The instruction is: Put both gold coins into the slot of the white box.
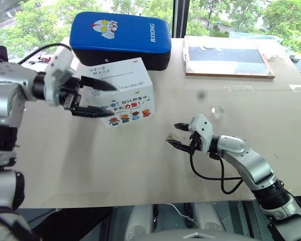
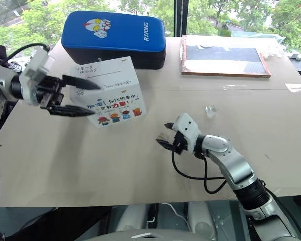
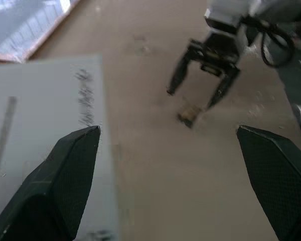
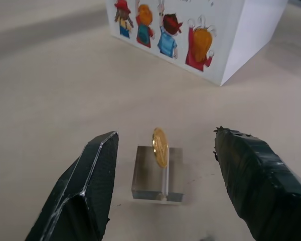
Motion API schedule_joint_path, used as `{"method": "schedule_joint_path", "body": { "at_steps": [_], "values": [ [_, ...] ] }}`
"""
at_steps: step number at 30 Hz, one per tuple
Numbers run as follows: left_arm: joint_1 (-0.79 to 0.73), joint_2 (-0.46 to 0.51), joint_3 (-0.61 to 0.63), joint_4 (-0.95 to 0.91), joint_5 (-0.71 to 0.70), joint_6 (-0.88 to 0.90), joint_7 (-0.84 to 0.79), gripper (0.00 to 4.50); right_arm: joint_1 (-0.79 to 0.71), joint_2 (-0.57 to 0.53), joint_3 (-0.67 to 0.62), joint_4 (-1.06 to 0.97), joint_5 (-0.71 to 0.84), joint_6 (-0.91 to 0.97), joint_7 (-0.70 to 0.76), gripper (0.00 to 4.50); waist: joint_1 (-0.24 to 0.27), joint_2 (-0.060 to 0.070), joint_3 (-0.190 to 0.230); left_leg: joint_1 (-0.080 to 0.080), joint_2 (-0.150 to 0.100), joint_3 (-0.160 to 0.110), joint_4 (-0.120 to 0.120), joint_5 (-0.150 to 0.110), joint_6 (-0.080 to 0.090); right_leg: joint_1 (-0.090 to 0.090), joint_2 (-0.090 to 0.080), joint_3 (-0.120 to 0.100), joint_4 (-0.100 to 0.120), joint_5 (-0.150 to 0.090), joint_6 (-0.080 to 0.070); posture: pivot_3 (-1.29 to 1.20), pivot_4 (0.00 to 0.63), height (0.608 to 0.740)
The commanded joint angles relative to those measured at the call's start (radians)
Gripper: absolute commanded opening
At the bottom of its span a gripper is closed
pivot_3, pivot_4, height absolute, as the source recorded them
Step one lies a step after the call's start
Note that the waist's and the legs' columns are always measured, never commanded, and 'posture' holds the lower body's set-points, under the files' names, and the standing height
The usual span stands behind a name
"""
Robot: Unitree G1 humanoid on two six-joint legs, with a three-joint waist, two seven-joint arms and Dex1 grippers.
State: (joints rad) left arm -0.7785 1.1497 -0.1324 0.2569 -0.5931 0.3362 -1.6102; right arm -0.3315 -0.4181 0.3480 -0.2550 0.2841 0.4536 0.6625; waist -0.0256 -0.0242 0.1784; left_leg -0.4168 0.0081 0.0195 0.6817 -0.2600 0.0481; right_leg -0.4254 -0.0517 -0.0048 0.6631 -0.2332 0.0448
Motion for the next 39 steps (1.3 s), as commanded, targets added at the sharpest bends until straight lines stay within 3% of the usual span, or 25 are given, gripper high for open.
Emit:
{"method": "schedule_joint_path", "body": {
  "at_steps": [1,6,8,14,21,26,29,34,39],
  "values": [
    [0.074,0.036,0.029,-0.135,0.007,-0.011,-0.004,4.41,0.001,0.009,-0.005,-0.006,-0.017,-0.014,0.011,3.29,0.005,0.000,0.000,0.000,0.000,0.000,0.000,0.000,0.000,0.000,0.000,0.000,0.000,0.000,0.000,0.00,0.150,0.740],
    [0.183,0.032,0.073,-0.307,-0.005,0.049,0.017,4.41,0.001,0.022,-0.005,0.004,-0.038,-0.022,0.015,3.29,0.014,0.000,0.000,0.000,0.000,0.001,0.000,0.000,0.000,0.000,0.001,0.001,0.000,0.000,0.000,0.00,0.150,0.740],
    [0.213,0.029,0.080,-0.343,0.014,0.064,0.047,4.50,0.000,0.031,-0.007,0.016,-0.049,-0.028,0.012,2.72,0.013,0.000,0.000,0.000,0.000,0.001,0.000,0.000,0.000,0.000,0.001,0.001,0.000,0.000,0.000,0.00,0.150,0.740],
    [0.231,0.015,0.105,-0.360,0.034,0.080,0.080,4.50,-0.001,0.043,-0.011,0.024,-0.068,-0.033,0.014,0.14,0.013,0.000,0.000,0.000,0.000,0.001,0.000,0.000,0.000,0.000,0.002,0.001,0.000,0.000,0.000,0.00,0.150,0.740],
    [0.220,-0.023,0.122,-0.351,0.038,0.107,0.105,4.50,-0.007,0.060,-0.019,0.040,-0.083,-0.054,0.015,0.06,0.013,0.000,0.000,0.000,0.000,0.001,0.000,0.000,0.000,0.000,0.002,0.001,0.000,0.000,0.000,0.00,0.150,0.740],
    [0.230,-0.136,0.208,-0.357,-0.115,0.272,0.200,4.50,-0.011,0.144,-0.110,-0.025,0.071,0.033,0.007,0.06,0.013,0.000,0.000,0.000,0.000,0.001,0.001,0.000,0.000,0.000,0.003,0.001,0.000,0.000,0.000,0.00,0.150,0.740],
    [0.218,-0.287,0.300,-0.338,-0.283,0.412,0.361,4.50,-0.042,0.252,-0.220,-0.123,0.302,0.165,-0.055,0.06,0.013,0.000,0.000,0.000,0.001,0.000,0.002,0.000,0.000,0.000,0.002,0.001,0.001,0.000,0.000,0.00,0.150,0.740],
    [0.192,-0.483,0.440,-0.341,-0.547,0.581,0.616,4.50,-0.089,0.375,-0.325,-0.191,0.532,0.278,-0.170,0.06,0.012,-0.001,-0.001,0.001,0.001,-0.003,0.003,0.000,0.000,0.002,0.000,-0.001,0.002,0.000,0.000,0.00,0.150,0.740],
    [0.199,-0.655,0.503,-0.377,-0.732,0.604,0.837,4.50,-0.120,0.428,-0.373,-0.216,0.709,0.331,-0.249,0.06,0.014,0.000,-0.001,0.002,-0.001,-0.004,0.003,0.000,0.000,0.003,-0.003,-0.002,0.002,0.001,0.000,0.00,0.150,0.740]
  ]
}}
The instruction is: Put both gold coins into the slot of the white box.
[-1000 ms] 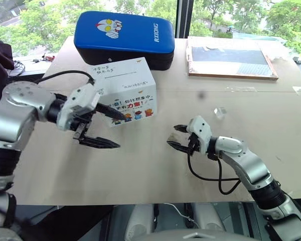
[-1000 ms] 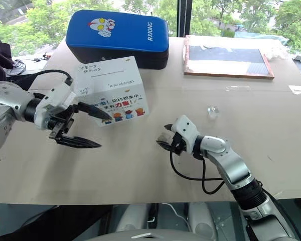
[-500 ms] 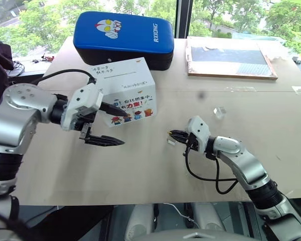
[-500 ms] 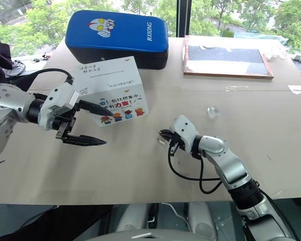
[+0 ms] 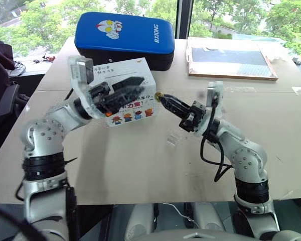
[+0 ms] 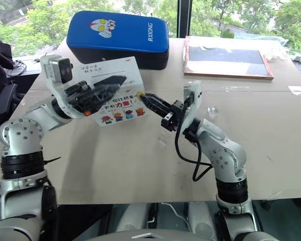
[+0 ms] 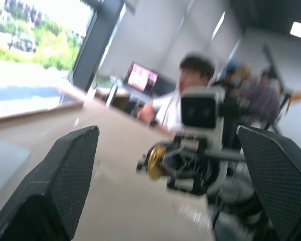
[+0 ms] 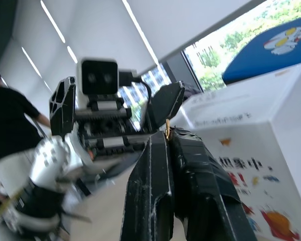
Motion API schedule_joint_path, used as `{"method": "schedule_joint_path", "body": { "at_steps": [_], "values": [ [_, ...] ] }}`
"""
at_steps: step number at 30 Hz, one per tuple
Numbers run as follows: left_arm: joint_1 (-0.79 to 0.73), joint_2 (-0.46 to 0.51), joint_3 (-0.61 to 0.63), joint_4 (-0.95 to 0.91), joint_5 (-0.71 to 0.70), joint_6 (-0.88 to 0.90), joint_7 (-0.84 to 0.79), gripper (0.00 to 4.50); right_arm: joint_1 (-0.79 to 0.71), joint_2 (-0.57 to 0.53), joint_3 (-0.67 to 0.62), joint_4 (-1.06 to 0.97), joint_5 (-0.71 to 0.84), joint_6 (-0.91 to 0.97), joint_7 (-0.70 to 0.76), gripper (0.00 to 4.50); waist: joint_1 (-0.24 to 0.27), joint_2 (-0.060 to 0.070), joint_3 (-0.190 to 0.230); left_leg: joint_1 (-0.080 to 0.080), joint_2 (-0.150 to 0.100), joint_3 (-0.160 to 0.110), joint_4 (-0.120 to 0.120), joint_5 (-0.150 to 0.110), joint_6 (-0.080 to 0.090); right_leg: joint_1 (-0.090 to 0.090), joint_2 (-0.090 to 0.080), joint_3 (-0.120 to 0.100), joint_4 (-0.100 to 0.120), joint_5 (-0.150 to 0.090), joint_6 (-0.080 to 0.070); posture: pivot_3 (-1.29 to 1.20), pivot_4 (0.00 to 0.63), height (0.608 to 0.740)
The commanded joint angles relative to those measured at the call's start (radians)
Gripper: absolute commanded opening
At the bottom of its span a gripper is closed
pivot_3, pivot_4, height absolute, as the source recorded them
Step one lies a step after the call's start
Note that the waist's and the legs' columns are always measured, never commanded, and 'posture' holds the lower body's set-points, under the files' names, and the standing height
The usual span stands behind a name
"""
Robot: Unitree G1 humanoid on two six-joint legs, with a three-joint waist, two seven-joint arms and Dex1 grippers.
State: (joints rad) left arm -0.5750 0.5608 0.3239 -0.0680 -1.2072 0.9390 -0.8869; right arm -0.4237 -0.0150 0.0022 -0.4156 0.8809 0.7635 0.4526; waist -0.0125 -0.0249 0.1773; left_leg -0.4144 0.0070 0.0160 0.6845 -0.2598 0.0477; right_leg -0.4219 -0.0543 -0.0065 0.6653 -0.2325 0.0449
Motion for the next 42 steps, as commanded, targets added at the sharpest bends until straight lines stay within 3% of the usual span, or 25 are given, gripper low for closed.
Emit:
{"method": "schedule_joint_path", "body": {
  "at_steps": [1,6,10,24,29,31,40,42],
  "values": [
    [-0.005,-0.096,0.056,-0.058,-0.151,-0.002,0.154,4.50,-0.033,0.030,-0.031,-0.058,0.134,0.026,-0.055,0.06,0.000,0.000,0.000,0.000,0.000,0.000,0.000,0.000,0.000,0.000,0.000,0.000,0.000,0.000,0.000,0.00,0.150,0.740],
    [0.028,-0.171,0.052,-0.108,-0.265,0.007,0.258,4.50,-0.064,0.037,-0.028,-0.052,0.184,0.028,-0.113,0.06,-0.003,0.000,0.000,0.000,-0.001,0.000,0.000,0.000,-0.001,0.000,0.000,0.001,0.000,0.000,0.000,0.00,0.150,0.740],
    [0.053,-0.168,0.031,-0.126,-0.289,0.013,0.276,2.92,-0.086,0.035,-0.025,-0.052,0.215,0.026,-0.142,0.00,-0.003,0.001,0.000,0.001,-0.001,0.000,-0.001,0.000,-0.001,0.000,0.001,0.000,0.000,0.000,0.000,0.00,0.150,0.740],
    [0.056,-0.164,-0.005,-0.103,-0.263,-0.007,0.236,2.92,-0.106,0.007,0.001,-0.041,0.245,0.016,-0.142,0.00,-0.001,0.001,0.000,0.001,-0.002,0.001,-0.001,0.000,0.000,0.000,0.002,0.001,0.000,0.000,0.000,0.00,0.150,0.740],
    [0.073,-0.161,-0.007,-0.113,-0.274,-0.003,0.221,0.66,-0.097,0.005,0.015,-0.046,0.244,0.014,-0.141,0.00,-0.001,0.001,0.000,0.000,-0.002,0.001,-0.001,0.000,0.000,0.000,0.002,0.001,-0.001,0.000,0.000,0.00,0.150,0.740],
    [0.076,-0.161,-0.008,-0.114,-0.276,-0.003,0.216,0.08,-0.098,0.006,0.017,-0.047,0.247,0.013,-0.145,0.00,-0.001,0.001,0.000,0.000,-0.002,0.001,-0.001,0.000,0.000,0.000,0.002,0.001,-0.001,0.000,0.000,0.00,0.150,0.740],
    [0.069,-0.144,-0.005,-0.104,-0.245,-0.031,0.189,0.08,-0.119,0.006,0.023,-0.036,0.235,0.003,-0.161,0.00,-0.001,0.001,0.000,0.000,-0.002,0.001,-0.001,0.000,0.000,0.000,0.002,0.001,-0.001,0.000,0.000,0.00,0.150,0.740],
    [0.048,-0.125,0.008,-0.084,-0.231,-0.041,0.178,0.00,-0.126,-0.004,0.022,-0.032,0.235,0.010,-0.158,0.63,-0.002,0.001,0.000,0.000,-0.002,0.001,-0.001,0.000,0.000,0.000,0.002,0.001,-0.001,0.000,0.000,0.00,0.150,0.740]
  ]
}}
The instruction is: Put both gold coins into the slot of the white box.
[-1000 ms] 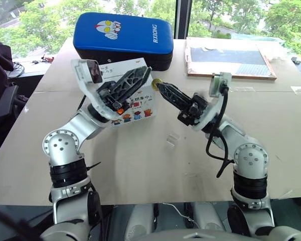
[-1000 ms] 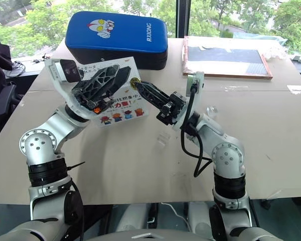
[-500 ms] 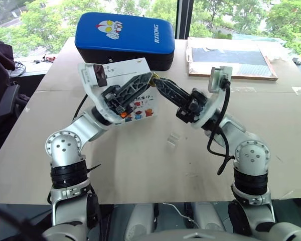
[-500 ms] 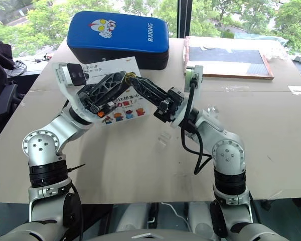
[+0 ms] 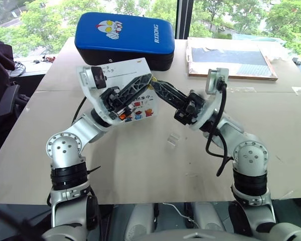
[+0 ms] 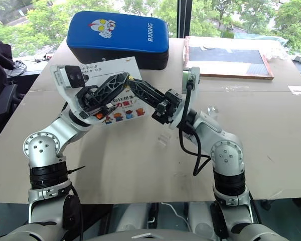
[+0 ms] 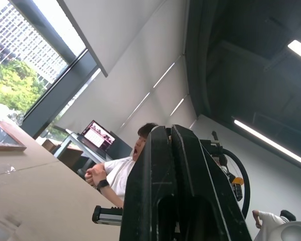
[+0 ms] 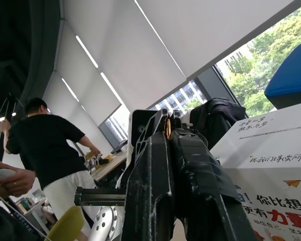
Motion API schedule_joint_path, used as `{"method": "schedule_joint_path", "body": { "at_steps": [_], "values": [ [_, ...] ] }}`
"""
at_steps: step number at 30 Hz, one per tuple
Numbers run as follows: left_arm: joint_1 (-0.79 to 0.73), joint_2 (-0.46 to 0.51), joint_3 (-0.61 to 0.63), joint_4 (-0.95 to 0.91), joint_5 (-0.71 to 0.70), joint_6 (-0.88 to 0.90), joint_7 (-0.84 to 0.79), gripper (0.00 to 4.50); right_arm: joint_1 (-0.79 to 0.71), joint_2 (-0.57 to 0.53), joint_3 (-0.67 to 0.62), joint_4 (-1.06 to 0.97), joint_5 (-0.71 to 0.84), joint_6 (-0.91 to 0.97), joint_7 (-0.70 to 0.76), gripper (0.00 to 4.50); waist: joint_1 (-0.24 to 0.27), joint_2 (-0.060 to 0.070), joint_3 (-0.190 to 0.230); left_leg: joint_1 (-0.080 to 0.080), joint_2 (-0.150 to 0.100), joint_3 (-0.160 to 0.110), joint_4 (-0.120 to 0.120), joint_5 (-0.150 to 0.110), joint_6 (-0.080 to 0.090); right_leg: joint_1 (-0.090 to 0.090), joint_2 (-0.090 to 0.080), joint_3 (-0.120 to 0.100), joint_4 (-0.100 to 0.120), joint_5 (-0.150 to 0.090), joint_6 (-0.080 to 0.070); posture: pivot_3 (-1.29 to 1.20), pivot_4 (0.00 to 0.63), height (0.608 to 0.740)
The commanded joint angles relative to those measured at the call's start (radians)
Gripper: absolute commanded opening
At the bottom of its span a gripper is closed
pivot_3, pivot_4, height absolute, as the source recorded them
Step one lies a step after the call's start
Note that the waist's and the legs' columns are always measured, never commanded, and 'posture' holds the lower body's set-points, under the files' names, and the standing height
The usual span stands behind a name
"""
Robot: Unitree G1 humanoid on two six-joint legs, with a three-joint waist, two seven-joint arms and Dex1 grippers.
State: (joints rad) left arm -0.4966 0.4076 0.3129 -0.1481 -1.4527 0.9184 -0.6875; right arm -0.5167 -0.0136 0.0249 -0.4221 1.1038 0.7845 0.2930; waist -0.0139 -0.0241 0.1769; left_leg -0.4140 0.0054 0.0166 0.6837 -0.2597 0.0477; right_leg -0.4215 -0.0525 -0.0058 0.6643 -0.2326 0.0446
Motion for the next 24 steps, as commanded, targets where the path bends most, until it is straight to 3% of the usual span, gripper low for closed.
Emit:
{"method": "schedule_joint_path", "body": {
  "at_steps": [1,5,6,7,10,13,15,19,24],
  "values": [
    [-0.045,0.039,0.027,0.007,0.019,-0.028,-0.027,0.00,-0.037,-0.009,0.001,-0.025,0.000,-0.015,0.001,0.95,0.000,0.000,0.000,0.000,0.000,0.000,0.000,0.000,0.000,0.000,0.000,0.000,0.000,0.000,0.000,0.00,0.150,0.740],
    [-0.138,0.079,0.052,0.061,0.009,-0.036,-0.017,0.00,-0.054,-0.045,0.021,-0.020,-0.124,-0.051,-0.022,2.91,0.001,0.000,0.000,0.000,0.000,0.000,0.000,0.000,0.000,0.000,0.001,0.000,-0.001,0.000,0.000,0.00,0.150,0.740],
    [-0.169,0.097,0.051,0.077,0.031,-0.041,-0.028,0.00,-0.054,-0.071,0.036,-0.021,-0.166,-0.066,0.005,3.15,0.001,0.000,0.000,0.000,0.000,-0.001,0.000,0.000,0.000,0.000,0.001,-0.001,-0.001,0.000,0.000,0.00,0.150,0.740],
    [-0.203,0.126,0.044,0.094,0.066,-0.045,-0.053,0.00,-0.051,-0.110,0.059,-0.022,-0.226,-0.092,0.043,3.71,0.001,0.000,0.000,-0.001,0.000,0.000,0.000,0.000,0.000,0.000,0.001,0.000,-0.001,0.000,0.000,0.00,0.150,0.740],
    [-0.283,0.239,-0.011,0.145,0.221,-0.084,-0.190,0.00,-0.038,-0.210,0.114,-0.020,-0.367,-0.170,0.140,3.71,-0.001,0.000,0.000,-0.001,-0.001,0.001,0.000,0.000,0.000,0.000,0.001,0.001,-0.002,0.000,0.000,0.00,0.150,0.740],
    [-0.340,0.397,-0.169,0.232,0.527,-0.266,-0.420,0.00,-0.041,-0.309,0.137,-0.026,-0.463,-0.226,0.220,3.71,-0.003,0.001,0.001,0.000,-0.003,0.002,-0.002,0.000,0.000,0.000,0.002,0.001,-0.003,0.000,0.000,0.00,0.150,0.740],
    [-0.389,0.451,-0.242,0.336,0.675,-0.381,-0.522,0.00,-0.039,-0.344,0.125,-0.030,-0.501,-0.263,0.248,3.71,-0.002,0.001,0.001,0.000,-0.003,0.002,-0.004,0.000,0.000,-0.001,0.002,0.001,-0.004,0.000,0.000,0.00,0.150,0.740],
    [-0.487,0.486,-0.305,0.556,0.854,-0.546,-0.669,0.00,-0.020,-0.374,0.082,-0.061,-0.536,-0.325,0.269,3.71,0.001,0.001,0.001,-0.001,0.000,0.002,-0.006,0.000,0.000,-0.002,0.003,0.001,-0.004,-0.001,0.000,0.00,0.150,0.740],
    [-0.568,0.466,-0.321,0.750,0.971,-0.660,-0.763,0.00,0.010,-0.375,0.037,-0.115,-0.477,-0.299,0.277,3.71,0.001,0.001,0.001,-0.004,0.001,0.004,-0.006,0.000,0.000,-0.004,0.002,0.002,-0.005,-0.001,0.000,0.00,0.150,0.740]
  ]
}}
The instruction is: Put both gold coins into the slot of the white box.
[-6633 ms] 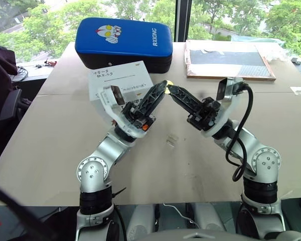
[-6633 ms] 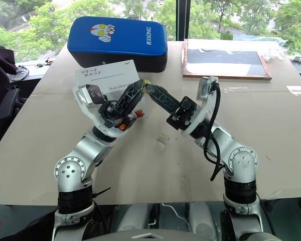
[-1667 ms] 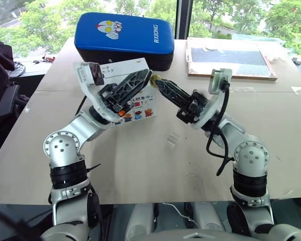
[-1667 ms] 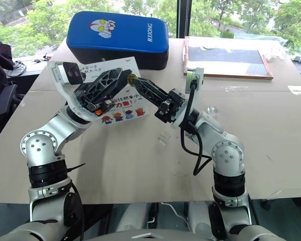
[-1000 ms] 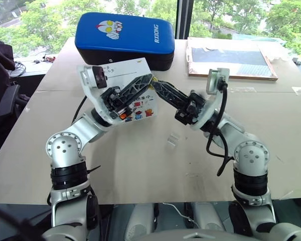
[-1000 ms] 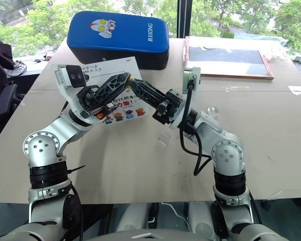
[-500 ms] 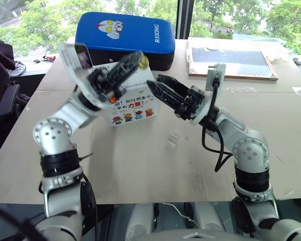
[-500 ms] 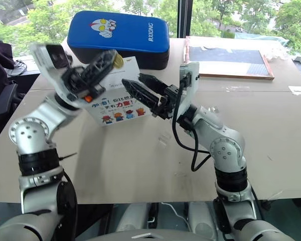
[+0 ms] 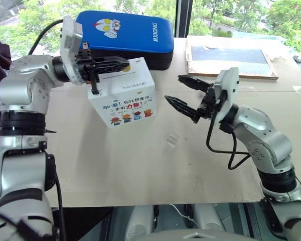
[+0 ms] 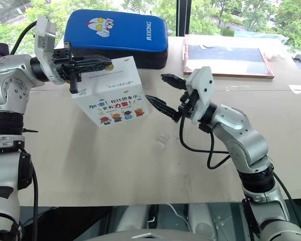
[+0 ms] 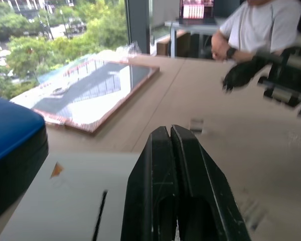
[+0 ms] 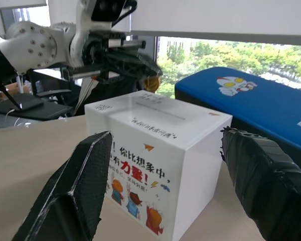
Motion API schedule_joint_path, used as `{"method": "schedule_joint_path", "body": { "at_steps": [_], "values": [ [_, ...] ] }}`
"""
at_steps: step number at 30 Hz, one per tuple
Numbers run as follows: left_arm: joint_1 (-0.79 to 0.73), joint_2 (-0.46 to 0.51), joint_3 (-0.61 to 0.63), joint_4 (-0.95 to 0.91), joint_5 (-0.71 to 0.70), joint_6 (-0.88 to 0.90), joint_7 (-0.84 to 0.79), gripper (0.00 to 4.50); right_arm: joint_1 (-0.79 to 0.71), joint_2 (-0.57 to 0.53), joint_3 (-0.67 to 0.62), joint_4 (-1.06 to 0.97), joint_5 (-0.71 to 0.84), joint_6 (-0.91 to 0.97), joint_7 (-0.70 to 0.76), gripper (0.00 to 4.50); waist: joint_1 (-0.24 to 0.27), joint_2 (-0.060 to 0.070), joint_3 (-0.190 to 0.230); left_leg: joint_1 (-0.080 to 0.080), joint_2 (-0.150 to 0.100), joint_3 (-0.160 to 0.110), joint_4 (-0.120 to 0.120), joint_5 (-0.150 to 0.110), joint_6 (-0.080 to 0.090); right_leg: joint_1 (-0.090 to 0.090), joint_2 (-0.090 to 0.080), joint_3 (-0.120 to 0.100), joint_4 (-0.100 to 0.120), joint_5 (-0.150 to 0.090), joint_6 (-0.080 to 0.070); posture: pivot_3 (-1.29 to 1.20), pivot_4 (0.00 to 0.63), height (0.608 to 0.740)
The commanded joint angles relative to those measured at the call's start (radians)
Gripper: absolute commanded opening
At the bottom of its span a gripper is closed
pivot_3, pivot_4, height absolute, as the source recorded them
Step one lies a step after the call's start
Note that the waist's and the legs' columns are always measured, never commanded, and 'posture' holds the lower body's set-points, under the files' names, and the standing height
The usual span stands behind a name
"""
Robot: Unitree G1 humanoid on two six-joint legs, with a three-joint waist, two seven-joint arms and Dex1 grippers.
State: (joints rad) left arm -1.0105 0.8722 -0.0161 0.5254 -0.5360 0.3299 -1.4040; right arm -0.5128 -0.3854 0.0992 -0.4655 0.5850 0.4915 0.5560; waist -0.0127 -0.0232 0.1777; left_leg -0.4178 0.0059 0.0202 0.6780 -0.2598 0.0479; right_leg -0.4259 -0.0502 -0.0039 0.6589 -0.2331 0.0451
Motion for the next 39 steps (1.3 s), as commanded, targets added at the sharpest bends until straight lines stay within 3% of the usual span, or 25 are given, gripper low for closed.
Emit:
{"method": "schedule_joint_path", "body": {
  "at_steps": [1,8,17,24,28,34,35,39],
  "values": [
    [-0.066,-0.006,0.010,0.111,0.070,-0.088,-0.059,0.00,0.011,-0.005,-0.039,-0.077,0.049,-0.001,0.019,3.71,0.000,0.000,0.000,0.000,0.000,0.000,0.000,0.000,0.000,0.000,0.000,0.000,0.000,0.000,0.000,0.00,0.150,0.740],
    [-0.128,-0.048,0.010,0.280,0.168,-0.139,-0.094,0.00,0.018,-0.017,-0.044,-0.085,0.066,0.018,0.037,3.71,-0.001,0.000,0.000,0.000,0.000,0.000,0.000,0.000,0.001,-0.001,0.000,0.000,0.001,0.000,0.000,0.00,0.150,0.740],
    [-0.203,-0.062,-0.039,0.525,0.370,-0.371,-0.089,0.00,0.020,-0.021,-0.047,-0.081,0.068,0.021,0.042,3.71,-0.001,0.000,0.000,0.000,0.000,0.000,0.001,0.000,0.001,-0.001,0.000,0.000,0.003,0.000,0.000,0.00,0.150,0.740],
    [-0.241,-0.089,-0.025,0.631,0.421,-0.421,-0.095,0.00,0.028,-0.020,-0.046,-0.091,0.076,0.035,0.032,3.71,-0.001,0.000,0.000,0.001,0.000,0.000,0.003,0.000,0.001,0.000,0.000,0.000,0.005,0.000,0.000,0.00,0.150,0.740],
    [-0.250,-0.102,-0.002,0.651,0.416,-0.418,-0.102,1.19,0.030,-0.026,-0.051,-0.095,0.079,0.049,0.025,3.74,-0.001,0.000,0.000,0.002,0.001,0.000,0.005,0.000,0.001,0.001,0.000,0.000,0.006,0.000,0.000,0.00,0.150,0.740],
    [-0.275,-0.114,0.082,0.641,0.375,-0.437,-0.033,4.17,0.037,-0.041,-0.060,-0.092,0.077,0.058,0.027,3.74,0.001,0.000,0.000,0.001,0.001,-0.001,0.006,0.000,0.001,0.001,-0.001,-0.001,0.006,0.000,0.000,0.00,0.150,0.740],
    [-0.288,-0.116,0.108,0.621,0.346,-0.413,-0.046,4.41,0.048,-0.050,-0.063,-0.091,0.071,0.056,0.033,3.74,0.001,0.000,0.000,0.001,0.000,-0.001,0.006,0.000,0.001,0.001,-0.001,-0.001,0.005,0.000,0.000,0.00,0.150,0.740],
    [-0.287,-0.121,0.174,0.445,0.231,-0.269,-0.130,4.41,0.110,-0.081,-0.084,-0.095,0.072,0.045,0.051,3.74,0.001,-0.001,0.000,-0.002,0.001,-0.002,0.006,0.000,0.001,0.000,-0.001,-0.002,0.004,0.000,0.001,0.00,0.150,0.740]
  ]
}}
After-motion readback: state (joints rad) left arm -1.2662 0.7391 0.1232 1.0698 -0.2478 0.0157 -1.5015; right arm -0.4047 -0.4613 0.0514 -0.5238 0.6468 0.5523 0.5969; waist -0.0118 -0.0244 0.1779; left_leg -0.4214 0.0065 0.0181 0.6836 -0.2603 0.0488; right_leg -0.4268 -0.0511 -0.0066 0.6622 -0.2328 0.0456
